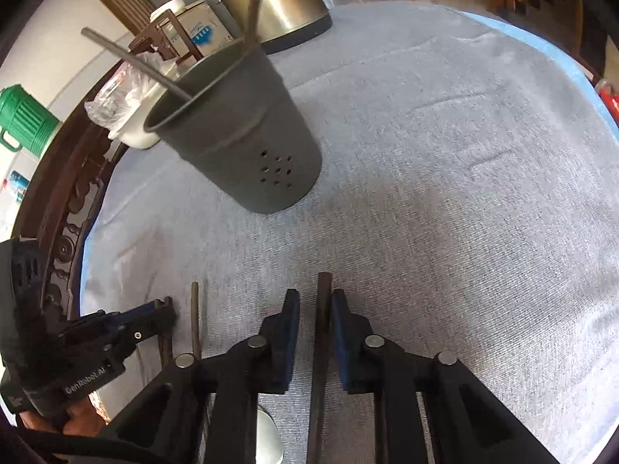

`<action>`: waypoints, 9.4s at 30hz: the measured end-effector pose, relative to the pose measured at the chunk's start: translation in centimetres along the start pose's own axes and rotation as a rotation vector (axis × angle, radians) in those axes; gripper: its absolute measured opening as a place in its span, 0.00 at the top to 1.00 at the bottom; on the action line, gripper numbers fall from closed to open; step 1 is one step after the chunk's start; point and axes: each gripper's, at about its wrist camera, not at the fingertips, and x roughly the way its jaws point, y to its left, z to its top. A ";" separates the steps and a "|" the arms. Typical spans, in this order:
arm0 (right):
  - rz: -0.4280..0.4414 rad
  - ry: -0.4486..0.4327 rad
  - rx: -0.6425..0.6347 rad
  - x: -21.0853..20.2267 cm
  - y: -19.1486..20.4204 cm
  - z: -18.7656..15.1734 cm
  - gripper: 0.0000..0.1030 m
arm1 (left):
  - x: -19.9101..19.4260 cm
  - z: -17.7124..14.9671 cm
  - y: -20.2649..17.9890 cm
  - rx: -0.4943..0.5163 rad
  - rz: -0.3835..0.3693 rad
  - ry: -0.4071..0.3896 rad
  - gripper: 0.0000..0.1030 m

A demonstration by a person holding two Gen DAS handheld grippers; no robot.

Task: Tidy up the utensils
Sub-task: 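Carry the left gripper's chopstick over the cup while the right gripper holds its chopstick, then lower both held chopsticks down into the gray cup, then open both grippers over the cup to release the chopsticks, then move both open grippers down to the white spoons on the cloth, then close the right gripper on a white spoon while the left gripper grasps another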

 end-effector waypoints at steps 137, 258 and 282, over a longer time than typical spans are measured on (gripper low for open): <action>-0.048 -0.819 -0.065 -19.1 7.1 8.9 0.94 | -23.2 7.6 -7.4 -0.061 -0.050 -0.964 0.95; 0.075 -0.146 0.164 -8.1 -10.2 -9.8 0.71 | -0.8 -9.1 -15.0 0.333 0.231 -0.074 0.39; -0.071 -0.086 0.078 -7.7 -8.9 -8.2 0.68 | 1.8 -7.1 -12.3 0.269 0.136 0.014 0.68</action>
